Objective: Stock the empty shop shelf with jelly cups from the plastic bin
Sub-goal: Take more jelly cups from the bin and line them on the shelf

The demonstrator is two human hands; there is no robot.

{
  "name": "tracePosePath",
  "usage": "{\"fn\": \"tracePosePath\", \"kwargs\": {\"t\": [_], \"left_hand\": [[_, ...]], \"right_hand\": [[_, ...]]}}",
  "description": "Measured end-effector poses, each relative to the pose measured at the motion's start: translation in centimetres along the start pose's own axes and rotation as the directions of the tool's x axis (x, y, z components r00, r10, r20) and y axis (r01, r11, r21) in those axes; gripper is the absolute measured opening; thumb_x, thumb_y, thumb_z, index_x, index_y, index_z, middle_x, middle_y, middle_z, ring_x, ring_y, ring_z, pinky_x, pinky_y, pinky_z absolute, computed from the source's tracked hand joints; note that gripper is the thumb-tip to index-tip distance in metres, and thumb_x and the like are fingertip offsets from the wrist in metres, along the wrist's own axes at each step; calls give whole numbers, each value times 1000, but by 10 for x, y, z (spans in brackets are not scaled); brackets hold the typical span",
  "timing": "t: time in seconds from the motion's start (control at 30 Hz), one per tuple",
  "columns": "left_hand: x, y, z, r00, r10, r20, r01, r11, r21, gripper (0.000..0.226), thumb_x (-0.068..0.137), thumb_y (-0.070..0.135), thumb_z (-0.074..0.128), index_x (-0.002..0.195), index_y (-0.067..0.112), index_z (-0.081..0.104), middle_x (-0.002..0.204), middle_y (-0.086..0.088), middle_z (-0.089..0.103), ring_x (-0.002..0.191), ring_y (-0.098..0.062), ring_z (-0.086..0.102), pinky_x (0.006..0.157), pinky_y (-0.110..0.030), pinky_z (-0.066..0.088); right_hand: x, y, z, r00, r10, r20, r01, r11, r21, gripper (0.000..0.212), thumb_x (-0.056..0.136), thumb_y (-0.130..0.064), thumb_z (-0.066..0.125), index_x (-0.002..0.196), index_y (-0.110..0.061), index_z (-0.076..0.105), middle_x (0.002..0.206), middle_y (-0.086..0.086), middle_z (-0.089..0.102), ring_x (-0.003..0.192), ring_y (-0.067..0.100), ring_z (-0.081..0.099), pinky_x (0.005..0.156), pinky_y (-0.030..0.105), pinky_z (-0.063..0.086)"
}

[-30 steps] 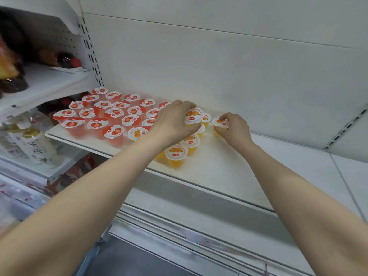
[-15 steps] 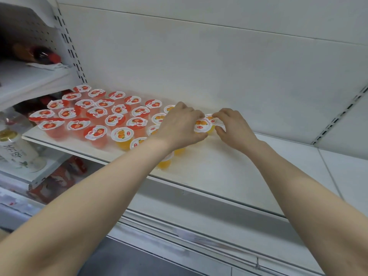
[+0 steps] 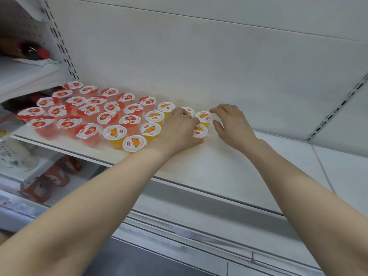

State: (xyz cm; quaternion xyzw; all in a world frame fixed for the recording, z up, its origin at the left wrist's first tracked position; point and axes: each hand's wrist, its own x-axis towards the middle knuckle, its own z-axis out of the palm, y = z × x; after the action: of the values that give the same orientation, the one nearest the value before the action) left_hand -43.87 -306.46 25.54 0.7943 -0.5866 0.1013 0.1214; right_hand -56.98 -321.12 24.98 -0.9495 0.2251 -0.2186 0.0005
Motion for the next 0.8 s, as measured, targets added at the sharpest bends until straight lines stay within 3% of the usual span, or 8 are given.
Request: {"fn": "tracePosePath", "kwargs": {"t": [0.17, 0.47, 0.8], "left_hand": [[-4, -5, -5, 1000, 22, -15, -22, 999, -24, 68, 80, 65, 57, 127, 17, 61, 123, -5, 63, 125, -29, 45, 106, -40, 35], [-49, -51, -48, 984, -39, -176, 30, 998, -53, 51, 93, 48, 53, 133, 16, 55, 130, -6, 58, 128, -27, 42, 105, -37, 32], [-181, -172, -97, 945, -90, -313, 101, 995, 20, 44, 88, 37, 61, 123, 10, 62, 117, -10, 64, 115, -33, 51, 103, -40, 35]], "right_hand": [[0, -9, -8, 1000, -16, -10, 16, 1000, -17, 35, 93, -16, 56, 128, -11, 58, 127, 11, 58, 115, 36, 51, 93, 45, 41], [3, -61, -24, 992, -114, -51, 110, 991, -73, 37, 94, -23, 50, 128, -11, 57, 126, 11, 59, 114, 37, 51, 91, 46, 42], [4, -227, -17, 960, -264, -87, 259, 963, -73, 42, 94, -31, 46, 129, -10, 57, 123, 13, 61, 113, 38, 55, 92, 47, 45]]}}
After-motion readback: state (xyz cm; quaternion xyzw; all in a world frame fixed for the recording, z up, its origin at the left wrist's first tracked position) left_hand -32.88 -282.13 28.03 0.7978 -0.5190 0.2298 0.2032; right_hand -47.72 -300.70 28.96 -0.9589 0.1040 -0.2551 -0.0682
